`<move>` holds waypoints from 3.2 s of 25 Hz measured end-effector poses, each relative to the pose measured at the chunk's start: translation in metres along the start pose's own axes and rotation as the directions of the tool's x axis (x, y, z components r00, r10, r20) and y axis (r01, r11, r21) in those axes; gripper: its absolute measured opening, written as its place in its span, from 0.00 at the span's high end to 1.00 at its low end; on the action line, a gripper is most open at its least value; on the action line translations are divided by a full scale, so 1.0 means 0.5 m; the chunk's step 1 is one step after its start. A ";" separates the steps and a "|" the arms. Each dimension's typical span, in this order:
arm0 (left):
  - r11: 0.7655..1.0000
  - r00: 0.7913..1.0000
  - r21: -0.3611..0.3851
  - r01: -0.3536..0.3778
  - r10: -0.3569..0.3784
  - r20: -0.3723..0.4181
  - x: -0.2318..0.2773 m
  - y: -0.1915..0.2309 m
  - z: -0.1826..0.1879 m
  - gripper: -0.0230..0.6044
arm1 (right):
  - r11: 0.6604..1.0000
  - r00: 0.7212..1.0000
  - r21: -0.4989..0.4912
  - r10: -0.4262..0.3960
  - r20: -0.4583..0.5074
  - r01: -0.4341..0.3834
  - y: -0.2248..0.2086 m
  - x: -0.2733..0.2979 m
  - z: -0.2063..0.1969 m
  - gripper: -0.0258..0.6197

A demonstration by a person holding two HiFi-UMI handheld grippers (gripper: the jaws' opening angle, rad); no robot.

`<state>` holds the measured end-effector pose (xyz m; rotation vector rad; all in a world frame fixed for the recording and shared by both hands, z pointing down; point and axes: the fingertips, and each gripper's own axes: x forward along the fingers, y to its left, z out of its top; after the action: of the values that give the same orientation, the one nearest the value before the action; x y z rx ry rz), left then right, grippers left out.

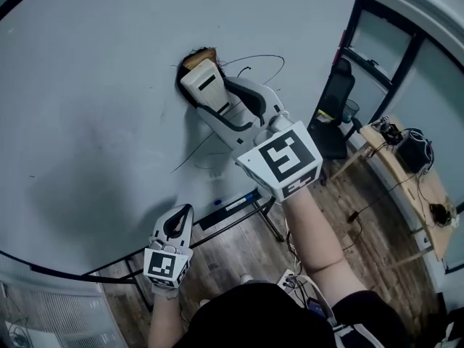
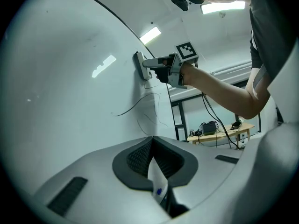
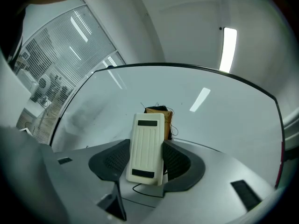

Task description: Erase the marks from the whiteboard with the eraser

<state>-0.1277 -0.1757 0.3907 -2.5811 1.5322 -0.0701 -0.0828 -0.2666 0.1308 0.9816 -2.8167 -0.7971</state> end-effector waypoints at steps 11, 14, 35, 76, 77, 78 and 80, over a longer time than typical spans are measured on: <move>0.998 0.998 0.009 0.061 -0.061 -0.005 0.054 -0.057 0.014 0.93 | 0.987 0.995 0.127 -0.098 0.016 0.096 -0.151 -0.064 -0.033 0.58; 0.998 0.997 0.007 0.070 -0.070 -0.014 0.065 -0.071 0.011 0.93 | 0.977 0.991 0.167 -0.137 0.012 0.133 -0.201 -0.087 -0.056 0.58; 0.996 0.995 -0.003 0.085 -0.085 -0.058 0.062 -0.110 -0.014 0.93 | 0.932 0.968 0.266 -0.247 -0.029 0.246 -0.262 -0.150 -0.180 0.58; 0.992 0.982 -0.075 -0.106 0.092 -0.165 -0.181 -0.011 -0.129 0.93 | 0.980 0.980 0.090 0.182 -0.081 -0.175 0.451 0.052 -0.255 0.58; 0.992 0.982 -0.077 -0.104 0.090 -0.167 -0.178 -0.013 -0.132 0.93 | 0.980 0.981 0.106 0.178 -0.080 -0.169 0.442 0.049 -0.259 0.58; 0.992 0.982 -0.079 -0.101 0.086 -0.170 -0.174 -0.016 -0.135 0.93 | 0.979 0.982 0.123 0.173 -0.079 -0.163 0.431 0.046 -0.263 0.58; 0.992 0.982 -0.082 -0.093 0.078 -0.174 -0.168 -0.021 -0.140 0.93 | 0.976 0.984 0.160 0.162 -0.072 -0.149 0.410 0.038 -0.270 0.58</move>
<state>-0.1666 -0.1035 0.4639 -2.6342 1.7416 -0.2230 -0.1854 -0.2028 0.3455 0.7787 -2.8715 -0.5145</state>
